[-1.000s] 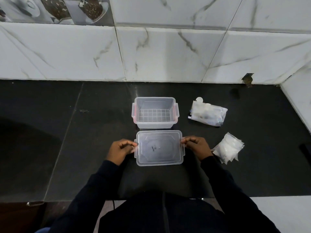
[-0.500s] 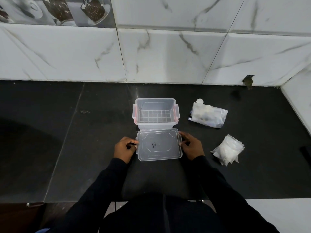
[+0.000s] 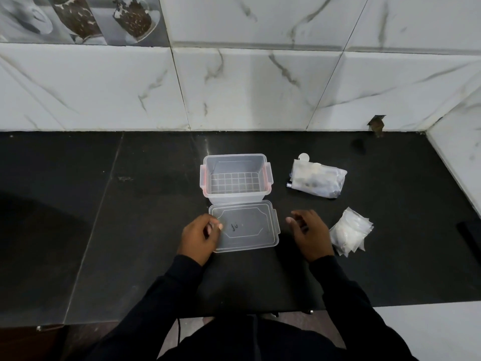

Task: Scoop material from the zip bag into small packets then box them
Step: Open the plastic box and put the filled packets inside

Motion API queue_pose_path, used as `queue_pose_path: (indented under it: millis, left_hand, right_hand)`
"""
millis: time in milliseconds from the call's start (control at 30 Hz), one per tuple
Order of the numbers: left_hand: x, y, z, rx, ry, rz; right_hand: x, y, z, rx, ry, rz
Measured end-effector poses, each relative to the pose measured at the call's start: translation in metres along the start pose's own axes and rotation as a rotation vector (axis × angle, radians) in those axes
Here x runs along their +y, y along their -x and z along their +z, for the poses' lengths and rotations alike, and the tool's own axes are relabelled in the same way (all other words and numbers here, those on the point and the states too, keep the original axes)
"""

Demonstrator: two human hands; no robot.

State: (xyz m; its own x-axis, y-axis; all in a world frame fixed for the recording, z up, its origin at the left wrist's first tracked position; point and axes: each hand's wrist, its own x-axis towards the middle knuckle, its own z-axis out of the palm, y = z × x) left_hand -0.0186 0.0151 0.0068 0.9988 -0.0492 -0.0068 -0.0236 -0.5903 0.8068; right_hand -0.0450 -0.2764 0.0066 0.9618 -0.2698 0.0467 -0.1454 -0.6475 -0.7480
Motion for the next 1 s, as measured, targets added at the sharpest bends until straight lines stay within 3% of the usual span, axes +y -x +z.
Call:
queue_pose_path:
  millis: [233, 500, 767, 1000]
  left_hand:
    - [0.058, 0.003, 0.051, -0.391, -0.025, 0.216]
    - [0.117, -0.026, 0.159, -0.682, 0.069, 0.146]
    - [0.146, -0.035, 0.229, -0.747, 0.106, 0.129]
    - [0.141, -0.044, 0.242, -0.647, 0.073, 0.161]
  right_hand:
    - [0.040, 0.017, -0.070, 0.419, 0.056, 0.208]
    - [0.099, 0.009, -0.086, 0.181, 0.191, 0.419]
    - [0.120, 0.006, -0.085, 0.086, 0.092, 0.418]
    - [0.093, 0.016, -0.101, 0.208, -0.181, 0.410]
